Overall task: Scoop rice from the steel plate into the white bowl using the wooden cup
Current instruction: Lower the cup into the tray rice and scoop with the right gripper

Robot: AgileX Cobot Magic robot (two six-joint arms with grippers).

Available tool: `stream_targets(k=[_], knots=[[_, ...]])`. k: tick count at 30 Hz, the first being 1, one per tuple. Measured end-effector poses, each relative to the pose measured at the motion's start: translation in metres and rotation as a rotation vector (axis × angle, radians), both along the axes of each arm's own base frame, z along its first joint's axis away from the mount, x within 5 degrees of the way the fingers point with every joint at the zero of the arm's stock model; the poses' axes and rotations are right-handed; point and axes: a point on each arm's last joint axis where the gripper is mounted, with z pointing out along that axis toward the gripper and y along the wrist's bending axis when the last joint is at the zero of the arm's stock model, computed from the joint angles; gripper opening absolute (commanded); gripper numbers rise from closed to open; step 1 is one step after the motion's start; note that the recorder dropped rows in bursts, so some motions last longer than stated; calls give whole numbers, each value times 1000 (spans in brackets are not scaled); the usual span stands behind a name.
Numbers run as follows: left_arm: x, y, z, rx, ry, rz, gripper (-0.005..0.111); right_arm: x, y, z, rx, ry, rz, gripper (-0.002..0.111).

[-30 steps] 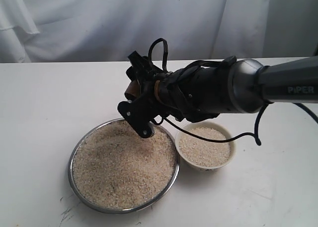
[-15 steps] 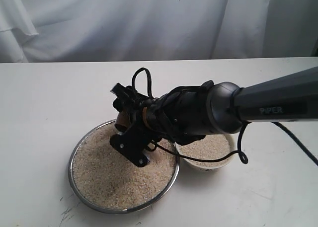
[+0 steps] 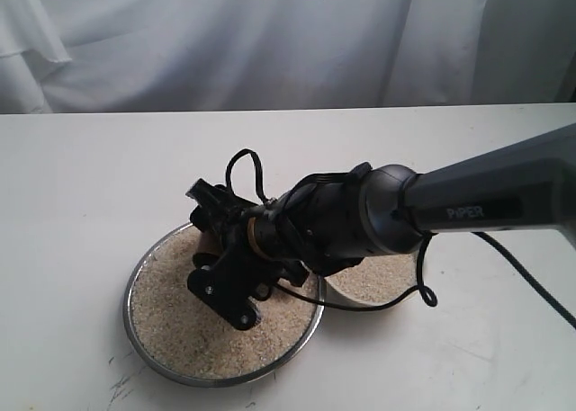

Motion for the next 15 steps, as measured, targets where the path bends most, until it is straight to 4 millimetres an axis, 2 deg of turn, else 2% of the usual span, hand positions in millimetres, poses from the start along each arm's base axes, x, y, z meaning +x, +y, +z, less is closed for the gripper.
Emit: stream_targets(k=[15], knots=[[0, 0, 0, 0, 0, 0, 0, -1, 1, -6, 36, 70, -59, 0]])
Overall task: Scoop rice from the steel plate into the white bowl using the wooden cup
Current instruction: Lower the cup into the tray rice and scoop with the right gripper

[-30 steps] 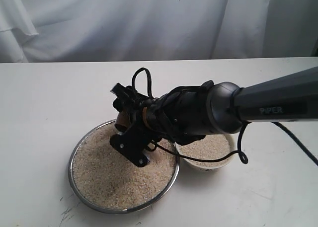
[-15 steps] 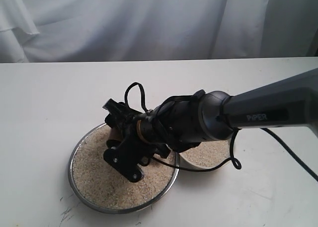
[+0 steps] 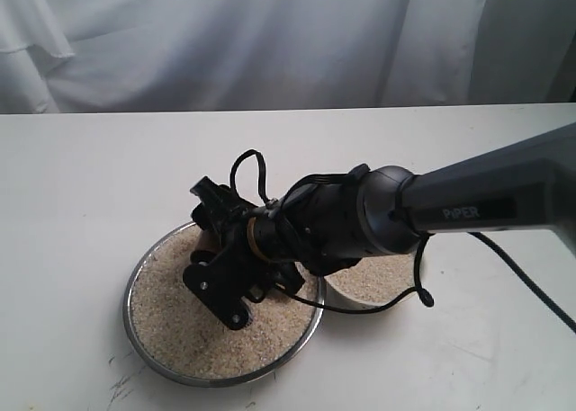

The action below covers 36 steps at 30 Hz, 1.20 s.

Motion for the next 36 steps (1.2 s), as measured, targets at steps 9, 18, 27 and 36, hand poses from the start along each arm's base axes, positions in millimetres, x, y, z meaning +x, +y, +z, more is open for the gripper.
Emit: stream_targets(k=[9, 18, 27, 36], knots=[[0, 0, 0, 0, 0, 0, 0, -2, 0, -3, 19, 37, -25, 0], [0, 0, 0, 0, 0, 0, 0, -7, -2, -7, 22, 68, -46, 0], [0, 0, 0, 0, 0, 0, 0, -12, 0, -9, 105, 189, -140, 0], [0, 0, 0, 0, 0, 0, 0, -18, 3, -9, 245, 397, -272, 0]])
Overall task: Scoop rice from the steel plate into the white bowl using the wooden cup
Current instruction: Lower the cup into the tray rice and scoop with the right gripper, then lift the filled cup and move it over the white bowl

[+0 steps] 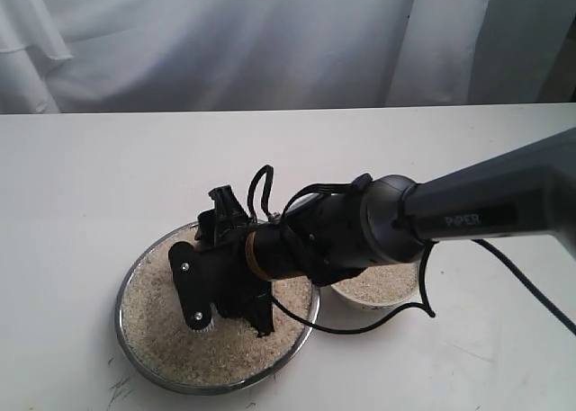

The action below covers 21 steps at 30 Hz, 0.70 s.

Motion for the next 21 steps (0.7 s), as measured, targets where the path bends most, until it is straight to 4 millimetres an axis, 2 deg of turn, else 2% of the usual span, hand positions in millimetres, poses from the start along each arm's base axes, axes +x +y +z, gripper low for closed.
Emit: stream_targets(k=[10, 17, 21], knots=[[0, 0, 0, 0, 0, 0, 0, 9, -9, -1, 108, 183, -107, 0], [0, 0, 0, 0, 0, 0, 0, 14, -16, 15, 202, 283, -116, 0], [0, 0, 0, 0, 0, 0, 0, 21, -24, 17, 207, 326, -143, 0]])
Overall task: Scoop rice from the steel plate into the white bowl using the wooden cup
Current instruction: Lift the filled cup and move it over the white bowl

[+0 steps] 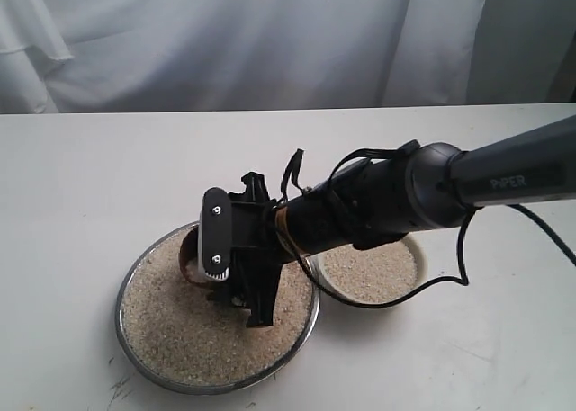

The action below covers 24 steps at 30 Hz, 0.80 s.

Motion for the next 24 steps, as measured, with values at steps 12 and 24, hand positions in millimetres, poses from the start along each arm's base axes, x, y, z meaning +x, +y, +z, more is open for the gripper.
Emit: stream_targets(k=[12, 24], knots=[[0, 0, 0, 0, 0, 0, 0, 9, -17, 32, 91, 109, -38, 0], [0, 0, 0, 0, 0, 0, 0, 21, -53, 95, 265, 251, -136, 0]])
